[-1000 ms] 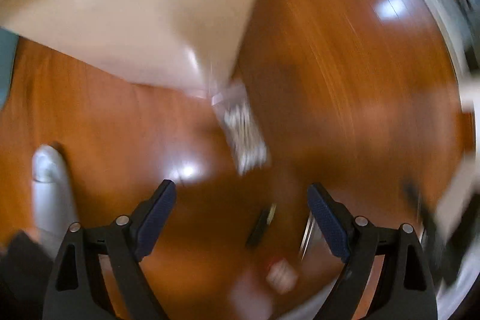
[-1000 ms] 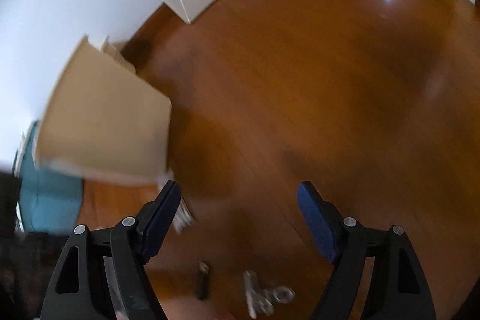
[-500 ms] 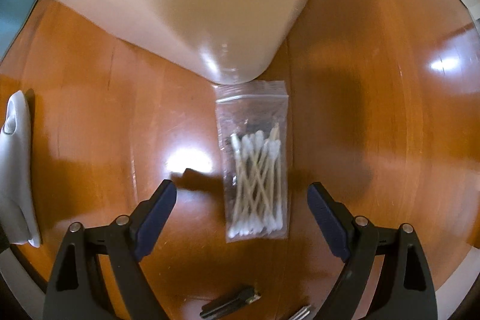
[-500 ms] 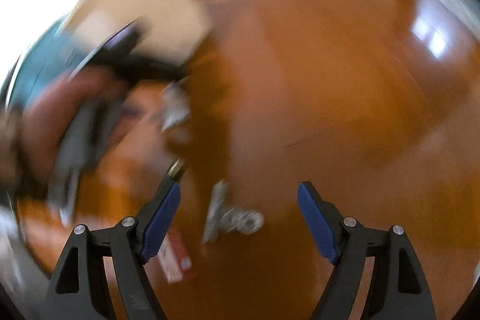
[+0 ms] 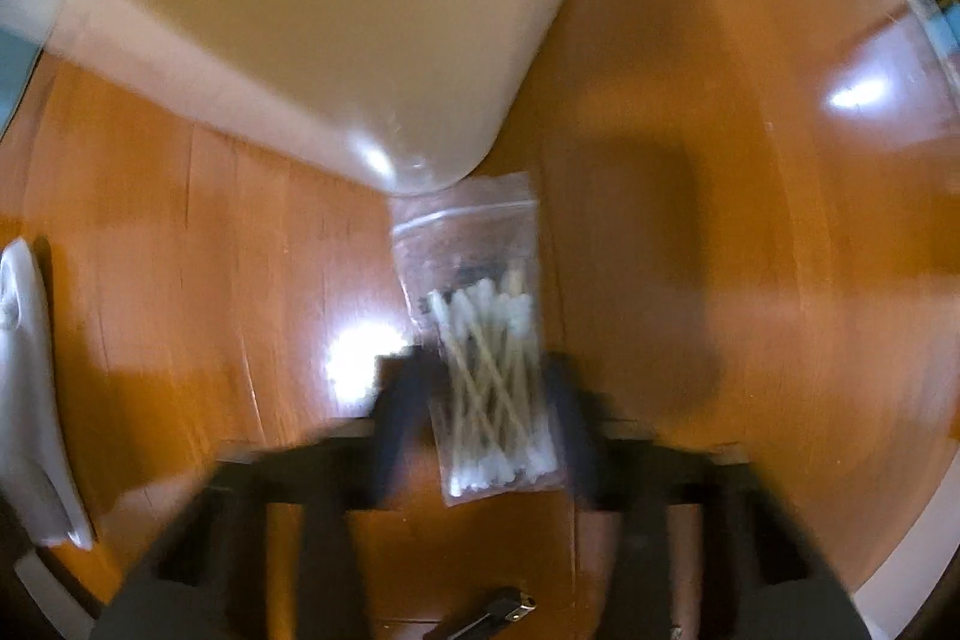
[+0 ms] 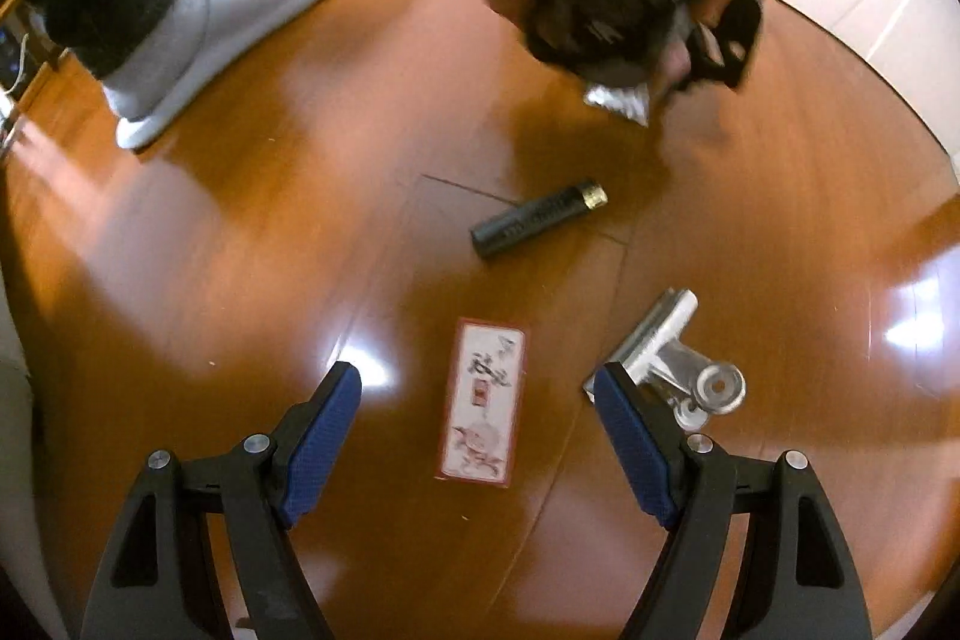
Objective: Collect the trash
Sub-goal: 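Grasp the cotton swab bag with the left tool while the right tool lowers toward the red card, then drop the swab bag into the wastebasket with the left tool while the right tool drops the red card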
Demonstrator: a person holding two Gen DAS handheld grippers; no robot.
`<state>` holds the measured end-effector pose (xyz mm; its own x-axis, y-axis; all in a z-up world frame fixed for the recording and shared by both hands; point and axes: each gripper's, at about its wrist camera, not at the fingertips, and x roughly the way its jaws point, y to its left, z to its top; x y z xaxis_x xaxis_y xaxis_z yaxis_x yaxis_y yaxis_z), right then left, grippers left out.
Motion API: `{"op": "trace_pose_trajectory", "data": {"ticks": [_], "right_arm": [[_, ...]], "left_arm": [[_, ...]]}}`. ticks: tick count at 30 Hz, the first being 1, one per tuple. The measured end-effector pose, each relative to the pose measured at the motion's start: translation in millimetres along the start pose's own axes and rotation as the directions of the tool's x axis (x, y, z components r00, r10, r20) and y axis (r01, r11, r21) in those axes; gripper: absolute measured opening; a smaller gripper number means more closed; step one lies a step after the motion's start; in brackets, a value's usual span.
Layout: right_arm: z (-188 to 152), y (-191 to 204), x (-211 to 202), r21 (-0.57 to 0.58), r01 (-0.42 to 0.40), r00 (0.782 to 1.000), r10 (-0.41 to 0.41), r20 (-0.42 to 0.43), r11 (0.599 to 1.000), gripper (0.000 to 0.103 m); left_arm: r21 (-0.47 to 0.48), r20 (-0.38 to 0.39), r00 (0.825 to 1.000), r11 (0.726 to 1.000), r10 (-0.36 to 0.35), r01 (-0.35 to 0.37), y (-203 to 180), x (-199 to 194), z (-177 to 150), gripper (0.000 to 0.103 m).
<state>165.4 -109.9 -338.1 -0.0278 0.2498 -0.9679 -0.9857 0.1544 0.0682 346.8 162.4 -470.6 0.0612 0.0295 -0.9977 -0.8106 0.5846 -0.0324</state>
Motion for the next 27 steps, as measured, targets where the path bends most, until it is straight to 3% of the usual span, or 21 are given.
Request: {"op": "trace_pose_trajectory", "data": {"ticks": [6, 11, 13, 17, 21, 22, 24, 25, 27], "right_arm": [[-0.5, 2.5, 6.5, 0.010, 0.022, 1.000, -0.022, -0.019, 1.000, 0.082], [-0.2, 16.6, 19.3, -0.070, 0.094, 0.995, -0.097, -0.036, 0.993, 0.082], [-0.3, 21.9, 26.3, -0.103, 0.112, 0.991, -0.118, -0.055, 0.988, 0.082], [-1.5, 37.8, 44.5, -0.166, 0.127, 0.985, -0.144, -0.091, 0.978, 0.082], [2.0, 50.7, 63.8, -0.215, 0.105, 0.984, -0.132, -0.118, 0.971, 0.081], [3.8, 51.0, 63.7, -0.206, 0.076, 0.989, -0.101, -0.113, 0.976, 0.075], [7.3, 53.0, 62.3, -0.188, 0.063, 0.990, -0.085, -0.111, 0.980, 0.052], [9.2, 52.6, 61.2, -0.185, 0.072, 0.989, -0.094, -0.112, 0.980, 0.031], [9.6, 47.0, 61.9, -0.115, 0.035, 0.990, -0.050, -0.130, 0.993, 0.031]], "left_arm": [[-0.005, -0.041, 0.997, 0.997, -0.071, 0.071, 14.4, -1.1, -6.0, 0.009], [0.112, -0.016, 0.990, 0.984, -0.138, 0.139, 17.1, -43.2, -23.4, 0.009], [0.213, 0.017, 0.987, 0.966, -0.157, 0.150, 9.8, -73.5, -32.7, 0.009], [0.404, 0.112, 0.973, 0.904, -0.201, 0.140, -4.0, -136.5, -42.3, 0.009], [0.464, 0.152, 0.962, 0.876, -0.227, 0.134, -0.6, -169.8, -52.4, 0.009], [0.470, 0.157, 0.960, 0.873, -0.230, 0.132, 0.2, -175.0, -53.3, 0.009], [0.475, 0.160, 0.958, 0.869, -0.239, 0.138, -0.6, -187.5, -50.4, 0.009], [0.472, 0.152, 0.957, 0.869, -0.248, 0.151, 0.5, -193.8, -49.1, 0.009], [0.478, 0.147, 0.953, 0.862, -0.265, 0.166, 0.3, -208.6, -45.9, 0.009]]}}
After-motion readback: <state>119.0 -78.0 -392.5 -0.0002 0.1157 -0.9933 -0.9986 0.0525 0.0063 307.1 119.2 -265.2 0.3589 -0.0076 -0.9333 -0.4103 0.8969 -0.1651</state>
